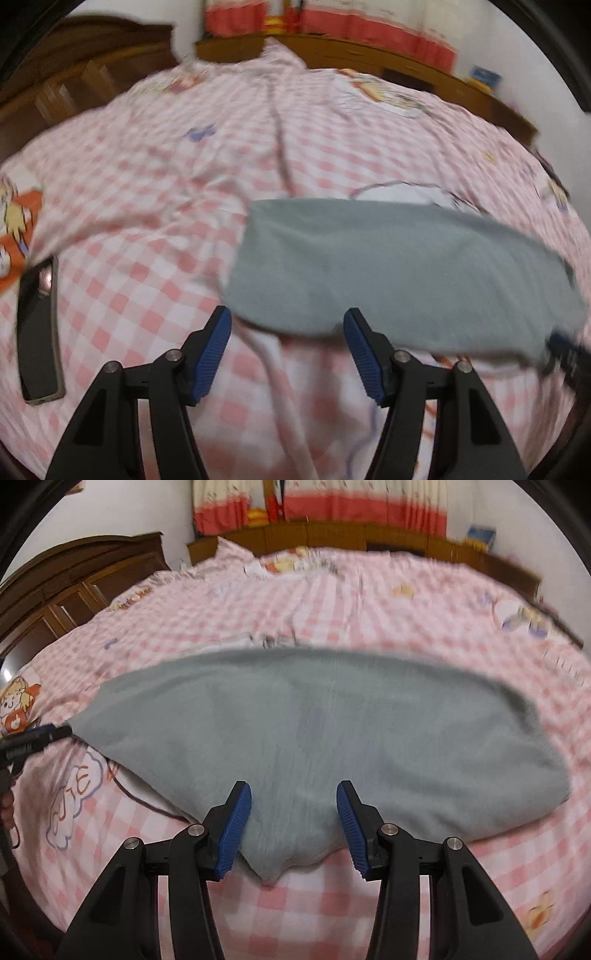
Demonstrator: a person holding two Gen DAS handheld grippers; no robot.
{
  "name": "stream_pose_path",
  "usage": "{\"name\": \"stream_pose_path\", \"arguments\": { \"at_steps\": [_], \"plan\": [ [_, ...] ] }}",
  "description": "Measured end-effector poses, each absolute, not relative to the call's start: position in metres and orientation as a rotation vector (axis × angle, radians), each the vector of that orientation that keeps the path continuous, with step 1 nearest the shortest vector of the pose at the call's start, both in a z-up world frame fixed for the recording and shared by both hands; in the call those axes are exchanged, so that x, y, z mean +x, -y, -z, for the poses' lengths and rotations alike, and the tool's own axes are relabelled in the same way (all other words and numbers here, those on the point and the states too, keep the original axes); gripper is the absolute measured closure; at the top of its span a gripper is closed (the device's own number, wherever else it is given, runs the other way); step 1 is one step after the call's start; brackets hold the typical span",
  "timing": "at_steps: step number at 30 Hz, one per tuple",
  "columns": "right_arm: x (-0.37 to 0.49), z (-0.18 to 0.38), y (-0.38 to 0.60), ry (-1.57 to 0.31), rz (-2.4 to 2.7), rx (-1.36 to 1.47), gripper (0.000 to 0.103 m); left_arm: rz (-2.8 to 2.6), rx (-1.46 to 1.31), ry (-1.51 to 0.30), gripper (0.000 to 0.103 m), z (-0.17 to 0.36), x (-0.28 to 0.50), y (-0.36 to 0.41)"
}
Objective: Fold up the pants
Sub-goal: 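Grasp the end of the grey pants bundle with the left gripper, then lift the bundle end with the left gripper and fold it over onto the pants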
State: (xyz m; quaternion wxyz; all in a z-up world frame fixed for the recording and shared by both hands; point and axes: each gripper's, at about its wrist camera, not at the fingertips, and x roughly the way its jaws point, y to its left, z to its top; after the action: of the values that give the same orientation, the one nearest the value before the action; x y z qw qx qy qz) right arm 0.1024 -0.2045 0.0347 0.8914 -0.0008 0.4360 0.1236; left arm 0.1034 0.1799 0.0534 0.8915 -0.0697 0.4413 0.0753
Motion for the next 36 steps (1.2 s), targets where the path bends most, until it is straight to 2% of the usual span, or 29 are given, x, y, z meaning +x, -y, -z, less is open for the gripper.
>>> {"name": "stream_pose_path", "arguments": {
  "at_steps": [9, 10, 11, 14, 17, 22, 25, 27, 29, 31, 36],
  "plan": [
    [0.089, -0.010, 0.193, -0.913, -0.220, -0.057, 0.054, -0.174, -0.282, -0.998, 0.037, -0.020, 0.140, -0.201],
    [0.089, -0.009, 0.193, -0.911, -0.218, -0.060, 0.054, -0.174, -0.266, -0.995, 0.050, -0.019, 0.141, -0.199],
    [0.089, -0.009, 0.193, -0.908, -0.218, -0.056, 0.054, -0.175, -0.238, -0.988, 0.069, -0.018, 0.140, -0.195],
    [0.088, -0.009, 0.195, -0.900, -0.221, -0.046, 0.054, -0.201, -0.124, -0.976, 0.086, -0.019, 0.140, -0.189],
    [0.088, -0.010, 0.195, -0.899, -0.225, -0.052, 0.054, -0.207, -0.117, -0.989, 0.096, -0.021, 0.143, -0.197],
    [0.089, -0.024, 0.206, -0.921, -0.280, -0.002, 0.054, -0.205, -0.124, -0.900, 0.097, -0.042, 0.140, -0.202],
    [0.086, -0.034, 0.212, -0.899, -0.295, 0.023, 0.054, -0.161, -0.161, -0.922, 0.094, -0.043, 0.141, -0.202],
    [0.085, -0.037, 0.212, -0.886, -0.290, 0.020, 0.054, -0.140, -0.208, -0.949, 0.085, -0.043, 0.140, -0.205],
    [0.084, -0.040, 0.212, -0.877, -0.290, 0.018, 0.054, -0.119, -0.259, -0.949, 0.066, -0.045, 0.134, -0.206],
    [0.084, -0.041, 0.210, -0.880, -0.299, 0.013, 0.054, -0.104, -0.308, -0.948, 0.057, -0.050, 0.122, -0.204],
    [0.083, -0.043, 0.207, -0.877, -0.301, -0.007, 0.054, -0.105, -0.360, -0.946, 0.054, -0.060, 0.093, -0.186]
  ]
}}
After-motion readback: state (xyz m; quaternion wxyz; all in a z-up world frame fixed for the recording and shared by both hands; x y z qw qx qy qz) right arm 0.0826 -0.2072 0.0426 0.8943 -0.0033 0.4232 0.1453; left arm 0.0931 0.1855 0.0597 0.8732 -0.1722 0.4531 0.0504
